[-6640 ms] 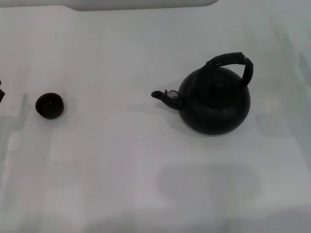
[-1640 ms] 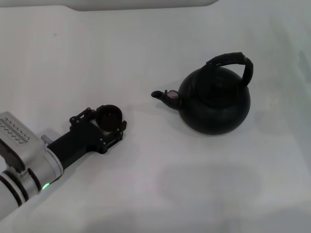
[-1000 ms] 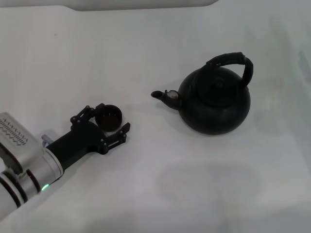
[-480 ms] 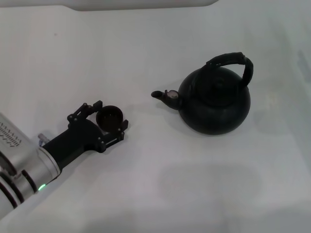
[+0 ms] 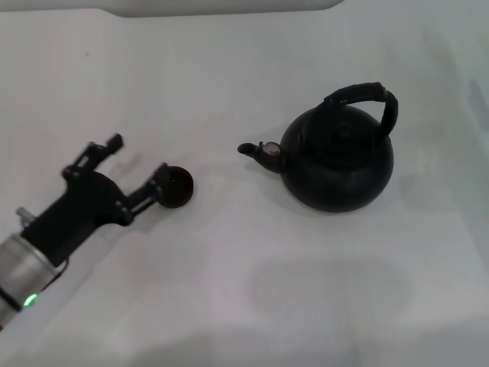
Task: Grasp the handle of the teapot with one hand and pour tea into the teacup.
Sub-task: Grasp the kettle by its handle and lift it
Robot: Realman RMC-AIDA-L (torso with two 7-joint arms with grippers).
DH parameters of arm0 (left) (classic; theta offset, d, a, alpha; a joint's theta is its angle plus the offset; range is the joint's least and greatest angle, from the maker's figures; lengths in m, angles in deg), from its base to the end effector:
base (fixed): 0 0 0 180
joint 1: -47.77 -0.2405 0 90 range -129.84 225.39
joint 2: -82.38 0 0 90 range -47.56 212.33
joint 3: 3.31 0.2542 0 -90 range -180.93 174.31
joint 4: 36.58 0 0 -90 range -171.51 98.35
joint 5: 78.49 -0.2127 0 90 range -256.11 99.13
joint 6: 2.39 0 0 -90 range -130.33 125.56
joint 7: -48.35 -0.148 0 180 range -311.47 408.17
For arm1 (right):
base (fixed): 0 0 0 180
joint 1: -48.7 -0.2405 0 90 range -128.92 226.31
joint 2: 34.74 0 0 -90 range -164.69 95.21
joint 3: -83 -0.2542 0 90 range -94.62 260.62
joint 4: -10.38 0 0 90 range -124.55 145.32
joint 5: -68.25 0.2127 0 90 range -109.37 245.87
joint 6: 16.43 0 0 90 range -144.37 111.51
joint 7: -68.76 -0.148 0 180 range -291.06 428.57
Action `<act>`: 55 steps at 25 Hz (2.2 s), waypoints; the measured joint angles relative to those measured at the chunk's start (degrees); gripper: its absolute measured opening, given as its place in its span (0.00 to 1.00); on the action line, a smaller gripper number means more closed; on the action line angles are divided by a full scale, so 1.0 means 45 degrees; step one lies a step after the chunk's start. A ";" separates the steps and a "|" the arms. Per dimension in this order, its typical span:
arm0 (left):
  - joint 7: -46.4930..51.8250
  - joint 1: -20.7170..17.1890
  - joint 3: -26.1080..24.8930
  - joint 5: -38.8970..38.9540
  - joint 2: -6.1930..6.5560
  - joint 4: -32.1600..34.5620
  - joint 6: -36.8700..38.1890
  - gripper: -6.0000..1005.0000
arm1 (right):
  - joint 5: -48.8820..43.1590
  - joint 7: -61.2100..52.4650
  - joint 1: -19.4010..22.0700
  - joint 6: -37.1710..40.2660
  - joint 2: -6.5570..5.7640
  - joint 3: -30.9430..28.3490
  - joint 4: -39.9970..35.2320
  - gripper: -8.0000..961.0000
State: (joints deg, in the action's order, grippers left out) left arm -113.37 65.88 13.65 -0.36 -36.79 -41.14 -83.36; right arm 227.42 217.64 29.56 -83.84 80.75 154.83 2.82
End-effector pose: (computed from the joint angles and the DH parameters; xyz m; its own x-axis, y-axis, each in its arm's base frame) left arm -0.3251 0.2353 -0.0740 0.7252 0.0819 0.6836 0.5760 -0.6163 -0.5371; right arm 0.3766 0.3097 0.0273 0.6151 -0.0507 -0.7868 -0.7821 -0.1657 -0.6008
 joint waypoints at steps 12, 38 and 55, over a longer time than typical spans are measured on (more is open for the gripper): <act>0.0000 -0.1368 0.0000 0.5150 -0.0040 0.0041 -0.2492 0.87 | -0.0452 -0.1334 0.0711 -0.0810 -0.0087 0.0196 -0.0315 0.71; 0.0074 -0.1764 0.0000 0.8960 -0.0040 -0.0294 -0.2568 0.87 | -0.5066 -0.3166 0.5031 -0.2390 -0.0145 0.0324 -0.5028 0.71; 0.0079 -0.1160 0.0092 0.8883 -0.0024 -0.0335 -0.2303 0.87 | -0.4676 -0.3508 0.4696 0.0262 0.0149 0.4047 -0.6304 0.71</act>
State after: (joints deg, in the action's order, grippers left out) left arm -113.02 60.66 14.07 39.62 -36.90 -42.65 -93.72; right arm 206.38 201.86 50.70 -82.66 81.42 173.05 -25.55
